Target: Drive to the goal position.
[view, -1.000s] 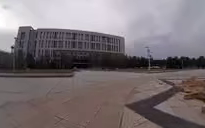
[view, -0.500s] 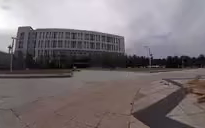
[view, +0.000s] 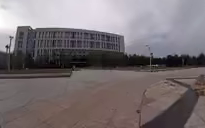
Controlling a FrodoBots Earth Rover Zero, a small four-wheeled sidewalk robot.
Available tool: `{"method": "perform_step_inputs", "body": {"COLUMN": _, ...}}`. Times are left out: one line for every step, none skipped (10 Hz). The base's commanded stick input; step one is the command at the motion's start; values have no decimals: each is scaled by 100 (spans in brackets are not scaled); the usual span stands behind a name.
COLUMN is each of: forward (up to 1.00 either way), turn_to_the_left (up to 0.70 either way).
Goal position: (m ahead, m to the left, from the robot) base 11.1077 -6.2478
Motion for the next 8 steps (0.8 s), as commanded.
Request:
{"method": "perform_step_inputs", "body": {"forward": 70, "turn_to_the_left": 0}}
{"method": "perform_step_inputs", "body": {"forward": 70, "turn_to_the_left": 0}}
{"method": "perform_step_inputs", "body": {"forward": 70, "turn_to_the_left": 0}}
{"method": "perform_step_inputs", "body": {"forward": 70, "turn_to_the_left": 0}}
{"method": "perform_step_inputs", "body": {"forward": 70, "turn_to_the_left": 0}}
{"method": "perform_step_inputs", "body": {"forward": 70, "turn_to_the_left": 0}}
{"method": "perform_step_inputs", "body": {"forward": 70, "turn_to_the_left": 0}}
{"method": "perform_step_inputs", "body": {"forward": 70, "turn_to_the_left": 0}}
